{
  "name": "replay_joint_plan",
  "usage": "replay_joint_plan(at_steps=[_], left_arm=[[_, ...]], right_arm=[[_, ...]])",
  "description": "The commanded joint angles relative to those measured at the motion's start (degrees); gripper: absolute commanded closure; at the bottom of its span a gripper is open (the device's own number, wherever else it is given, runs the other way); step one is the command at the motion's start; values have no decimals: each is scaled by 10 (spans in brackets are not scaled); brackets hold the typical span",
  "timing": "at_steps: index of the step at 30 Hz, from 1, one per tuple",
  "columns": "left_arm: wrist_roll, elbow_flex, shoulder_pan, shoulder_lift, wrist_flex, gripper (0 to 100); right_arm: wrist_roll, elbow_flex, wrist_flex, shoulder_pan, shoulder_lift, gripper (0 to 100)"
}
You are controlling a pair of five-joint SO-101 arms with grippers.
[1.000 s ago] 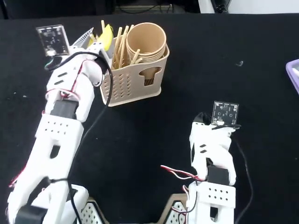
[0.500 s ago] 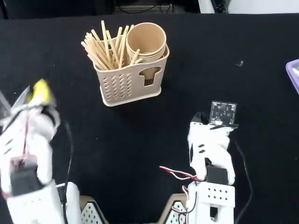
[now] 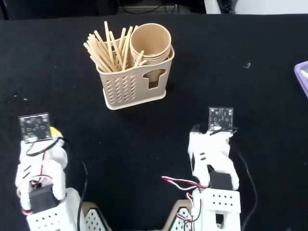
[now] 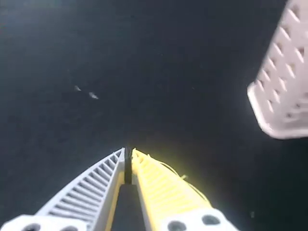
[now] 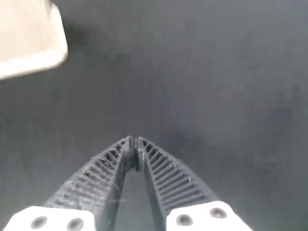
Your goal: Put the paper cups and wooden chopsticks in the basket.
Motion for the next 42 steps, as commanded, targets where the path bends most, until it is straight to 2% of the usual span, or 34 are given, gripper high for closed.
replay_joint_plan(at_steps=[1, 5, 9, 15, 42], left_arm=[[-4, 79, 48, 0, 3, 970], [-4, 142, 82, 4, 11, 970], [-4, 141, 95, 3, 152, 970], [-5, 142, 58, 3, 147, 970], [-5, 142, 60, 3, 147, 970]], right_arm=[[-3, -2, 114, -4, -8, 980], [-3, -21, 198, -6, -8, 981], [-3, -26, 224, -5, -8, 981], [-1, -26, 224, -7, -8, 981], [0, -26, 224, -7, -8, 981]])
